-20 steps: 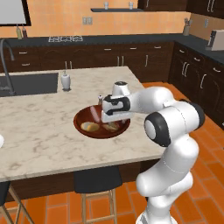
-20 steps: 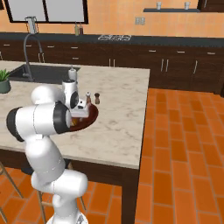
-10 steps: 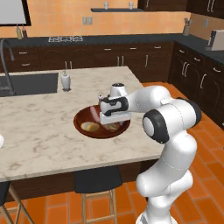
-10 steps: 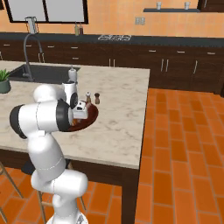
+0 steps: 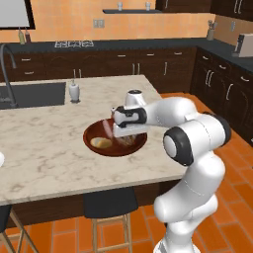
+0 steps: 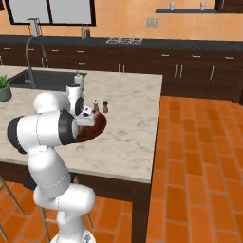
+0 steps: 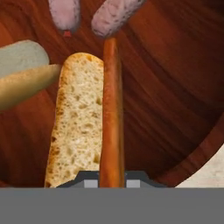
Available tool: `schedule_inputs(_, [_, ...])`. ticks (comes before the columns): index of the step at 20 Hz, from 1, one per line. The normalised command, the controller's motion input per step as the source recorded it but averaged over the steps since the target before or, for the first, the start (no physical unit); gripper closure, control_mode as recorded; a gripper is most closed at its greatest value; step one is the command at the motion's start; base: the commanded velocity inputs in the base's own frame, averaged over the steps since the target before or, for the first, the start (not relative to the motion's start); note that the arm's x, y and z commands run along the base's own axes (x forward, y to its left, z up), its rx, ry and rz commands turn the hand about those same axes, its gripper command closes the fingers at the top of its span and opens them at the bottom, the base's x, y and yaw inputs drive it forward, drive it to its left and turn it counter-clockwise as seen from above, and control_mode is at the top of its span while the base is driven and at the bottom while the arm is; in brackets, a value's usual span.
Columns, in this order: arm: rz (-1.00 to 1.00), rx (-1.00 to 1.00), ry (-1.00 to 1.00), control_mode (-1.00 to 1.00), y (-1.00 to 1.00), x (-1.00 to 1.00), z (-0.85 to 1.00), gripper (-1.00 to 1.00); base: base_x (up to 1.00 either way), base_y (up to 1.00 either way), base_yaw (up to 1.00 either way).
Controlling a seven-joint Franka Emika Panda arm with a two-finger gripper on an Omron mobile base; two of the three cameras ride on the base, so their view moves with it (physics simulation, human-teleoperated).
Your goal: Place one bun and one sausage from the bowl on each plate.
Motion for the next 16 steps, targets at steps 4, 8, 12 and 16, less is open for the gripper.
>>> schedule_inputs(4, [-0.01,0.05,-0.01,-1.0,-0.24,-0.39,0.8,1.0,0.0,0.0,0.0])
schedule_inputs(8, [-0.01,0.04,-0.01,-1.0,-0.45,-0.65,0.75,1.0,0.0,0.0,0.0])
schedule_inputs(12, [0.0,0.0,-0.02,-1.0,-0.54,-0.73,0.56,1.0,0.0,0.0,0.0])
schedule_inputs(16, [-0.04,0.0,-0.04,-1.0,-0.26,-1.0,0.53,1.0,0.0,0.0,0.0])
